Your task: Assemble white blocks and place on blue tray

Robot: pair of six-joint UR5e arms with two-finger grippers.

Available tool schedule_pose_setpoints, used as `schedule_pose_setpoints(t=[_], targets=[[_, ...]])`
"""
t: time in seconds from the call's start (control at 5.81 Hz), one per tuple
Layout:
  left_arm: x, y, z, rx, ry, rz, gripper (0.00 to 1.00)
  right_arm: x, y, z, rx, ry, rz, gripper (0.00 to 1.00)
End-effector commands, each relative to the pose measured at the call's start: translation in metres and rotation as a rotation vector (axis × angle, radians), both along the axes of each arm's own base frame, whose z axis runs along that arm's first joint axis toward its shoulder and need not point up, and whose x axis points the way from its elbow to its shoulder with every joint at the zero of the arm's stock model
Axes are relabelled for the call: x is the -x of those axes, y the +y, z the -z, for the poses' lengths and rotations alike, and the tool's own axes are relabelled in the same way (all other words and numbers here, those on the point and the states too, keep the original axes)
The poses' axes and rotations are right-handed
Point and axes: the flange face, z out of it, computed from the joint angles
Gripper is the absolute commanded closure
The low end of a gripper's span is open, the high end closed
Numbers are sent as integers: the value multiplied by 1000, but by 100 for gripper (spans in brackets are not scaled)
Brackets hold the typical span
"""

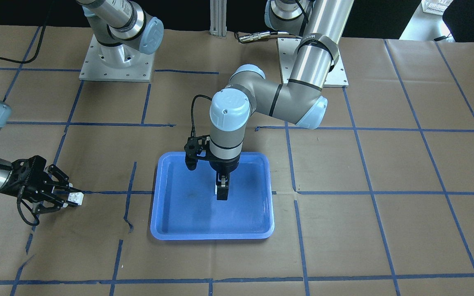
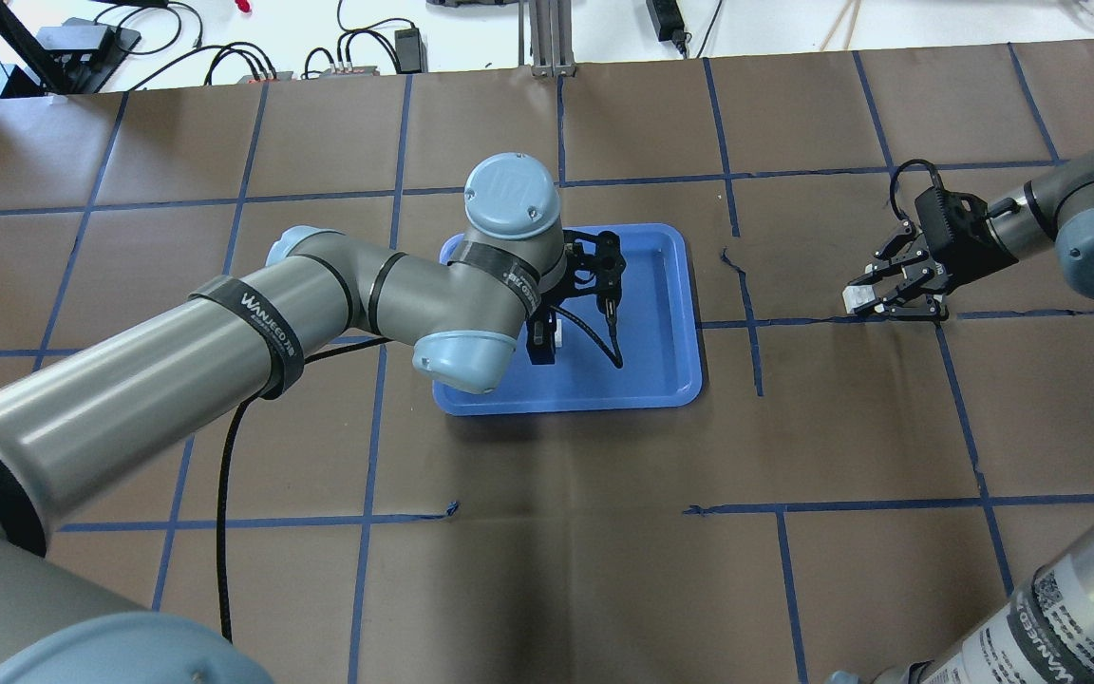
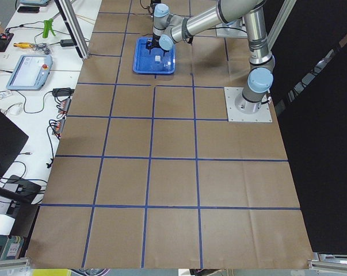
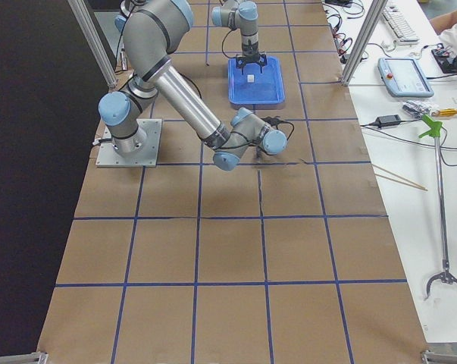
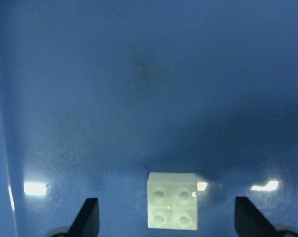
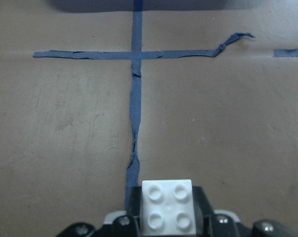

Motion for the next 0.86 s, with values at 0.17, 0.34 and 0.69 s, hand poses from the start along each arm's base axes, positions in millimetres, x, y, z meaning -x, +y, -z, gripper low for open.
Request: schedule_pose_setpoints(t=[0.17, 0.34, 0.69], targets=[[-6, -5, -118, -62, -13, -75, 4, -1, -2, -28, 20, 6, 39, 68], [-13, 12, -155, -82, -19, -109, 4, -11, -1, -53, 31, 6, 72, 68], [-32, 63, -216, -127, -39, -126, 4, -77, -10, -68, 33, -67, 50, 68]])
